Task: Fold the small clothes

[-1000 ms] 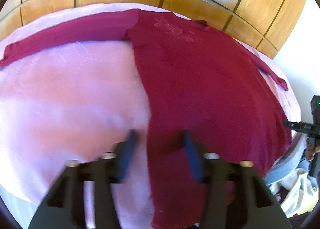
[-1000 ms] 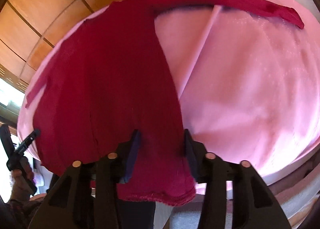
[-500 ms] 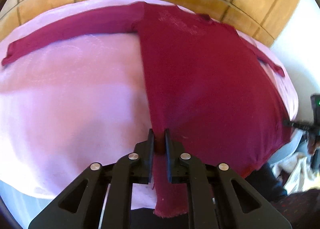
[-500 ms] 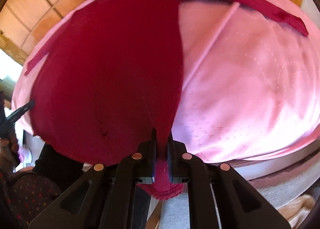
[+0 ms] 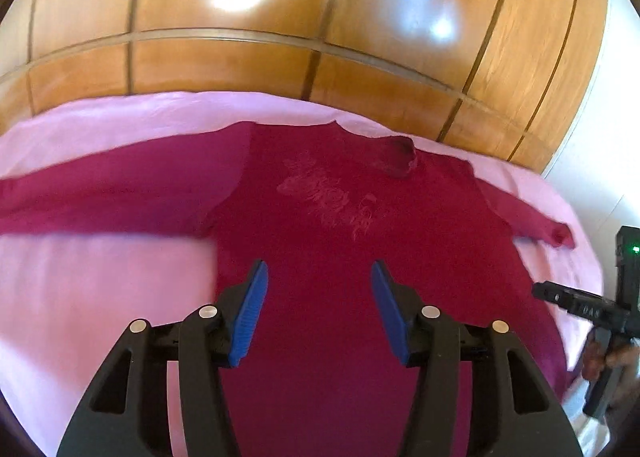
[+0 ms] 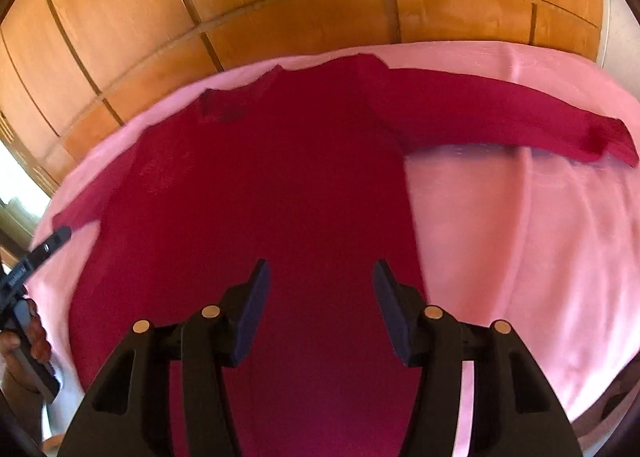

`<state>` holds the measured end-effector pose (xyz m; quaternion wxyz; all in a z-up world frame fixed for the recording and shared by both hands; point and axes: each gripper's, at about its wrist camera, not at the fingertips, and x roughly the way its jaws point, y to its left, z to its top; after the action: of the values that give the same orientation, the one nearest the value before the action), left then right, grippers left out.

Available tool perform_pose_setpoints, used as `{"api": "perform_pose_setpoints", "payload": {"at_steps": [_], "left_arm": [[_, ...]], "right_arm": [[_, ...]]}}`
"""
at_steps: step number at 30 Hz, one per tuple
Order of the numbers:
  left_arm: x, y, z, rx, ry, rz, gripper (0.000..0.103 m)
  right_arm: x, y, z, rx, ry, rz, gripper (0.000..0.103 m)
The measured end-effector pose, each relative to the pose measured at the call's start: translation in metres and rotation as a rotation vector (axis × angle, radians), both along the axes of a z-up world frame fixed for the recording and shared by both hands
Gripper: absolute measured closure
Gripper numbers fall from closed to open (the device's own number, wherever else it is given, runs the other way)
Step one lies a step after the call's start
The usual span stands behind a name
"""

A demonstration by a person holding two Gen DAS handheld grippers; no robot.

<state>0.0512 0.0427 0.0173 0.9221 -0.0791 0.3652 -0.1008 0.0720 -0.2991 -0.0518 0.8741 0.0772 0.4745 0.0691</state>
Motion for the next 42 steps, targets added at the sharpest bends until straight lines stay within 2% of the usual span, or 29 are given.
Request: {"api": "perform_pose_setpoints", "payload": {"at_steps": [2, 5, 6, 8, 9, 11, 12, 14, 16, 18, 20, 22, 24, 25, 28, 30, 32, 33, 34, 35, 38, 40, 42], "left_arm": [[0.014, -0.012, -0.013, 0.058, 0.005, -0.005, 0.05], [0.032, -0.017, -0.046, 0.125, 0.058, 0.002, 0.05], [0.037, -0.013, -0.06, 0.111, 0.099, -0.001, 0.05], [0.04, -0.004, -0.062, 0.044, 0.104, -0.007, 0.043], [0.04, 0.0, -0.061, 0.013, 0.107, -0.011, 0.041], [0.039, -0.001, -0.061, 0.018, 0.099, -0.018, 0.037], [0.04, -0.003, -0.06, 0.025, 0.098, -0.022, 0.035], [0.041, -0.006, -0.061, 0.045, 0.1, -0.028, 0.033], [0.041, -0.007, -0.061, 0.057, 0.1, -0.029, 0.032], [0.043, -0.009, -0.063, 0.059, 0.102, -0.032, 0.031], [0.043, -0.011, -0.063, 0.059, 0.103, -0.04, 0.028], [0.041, -0.012, -0.064, 0.063, 0.102, -0.041, 0.028], [0.041, -0.013, -0.064, 0.067, 0.102, -0.041, 0.028], [0.042, -0.013, -0.064, 0.068, 0.103, -0.041, 0.028], [0.043, -0.014, -0.065, 0.072, 0.105, -0.046, 0.026], [0.044, -0.015, -0.065, 0.079, 0.107, -0.049, 0.025], [0.044, -0.016, -0.065, 0.086, 0.108, -0.05, 0.025], [0.045, -0.016, -0.065, 0.088, 0.108, -0.05, 0.025], [0.045, -0.016, -0.065, 0.089, 0.109, -0.05, 0.025], [0.045, -0.016, -0.065, 0.09, 0.109, -0.05, 0.025], [0.045, -0.016, -0.065, 0.09, 0.109, -0.05, 0.025], [0.045, -0.016, -0.065, 0.09, 0.109, -0.05, 0.025], [0.045, -0.016, -0.065, 0.089, 0.109, -0.05, 0.025]], "right_arm": [[0.006, 0.003, -0.021, -0.015, 0.033, -0.019, 0.05], [-0.012, 0.0, -0.033, -0.061, -0.033, 0.012, 0.048], [-0.021, -0.005, -0.033, -0.055, -0.043, 0.015, 0.048], [-0.028, -0.012, -0.035, -0.006, -0.065, -0.002, 0.046], [-0.027, -0.013, -0.036, 0.028, -0.07, 0.019, 0.036], [-0.028, -0.008, -0.034, 0.064, -0.074, 0.074, 0.016], [-0.028, -0.008, -0.033, 0.072, -0.075, 0.09, 0.012], [-0.026, -0.014, -0.025, 0.117, -0.056, 0.1, 0.013], [-0.025, -0.038, -0.012, 0.213, -0.065, 0.038, 0.02], [-0.023, -0.076, -0.001, 0.283, -0.109, -0.082, 0.02], [-0.017, -0.135, 0.004, 0.351, -0.135, -0.283, 0.023], [-0.011, -0.189, -0.001, 0.39, -0.136, -0.467, 0.039], [-0.002, -0.243, -0.011, 0.402, -0.131, -0.644, 0.051], [0.002, -0.261, -0.015, 0.423, -0.131, -0.69, 0.055], [0.019, -0.311, -0.027, 0.485, -0.127, -0.824, 0.056], [0.028, -0.327, -0.03, 0.519, -0.137, -0.852, 0.056], [0.036, -0.339, -0.03, 0.507, -0.146, -0.881, 0.056], [0.04, -0.344, -0.03, 0.48, -0.139, -0.896, 0.061], [0.043, -0.346, -0.03, 0.433, -0.121, -0.908, 0.087], [0.046, -0.349, -0.03, 0.356, -0.093, -0.92, 0.099], [0.039, -0.357, -0.027, 0.266, -0.089, -0.962, 0.098], [0.039, -0.351, -0.023, 0.234, -0.071, -0.94, 0.098], [0.037, -0.339, -0.012, 0.227, -0.091, -0.902, 0.098]]}}
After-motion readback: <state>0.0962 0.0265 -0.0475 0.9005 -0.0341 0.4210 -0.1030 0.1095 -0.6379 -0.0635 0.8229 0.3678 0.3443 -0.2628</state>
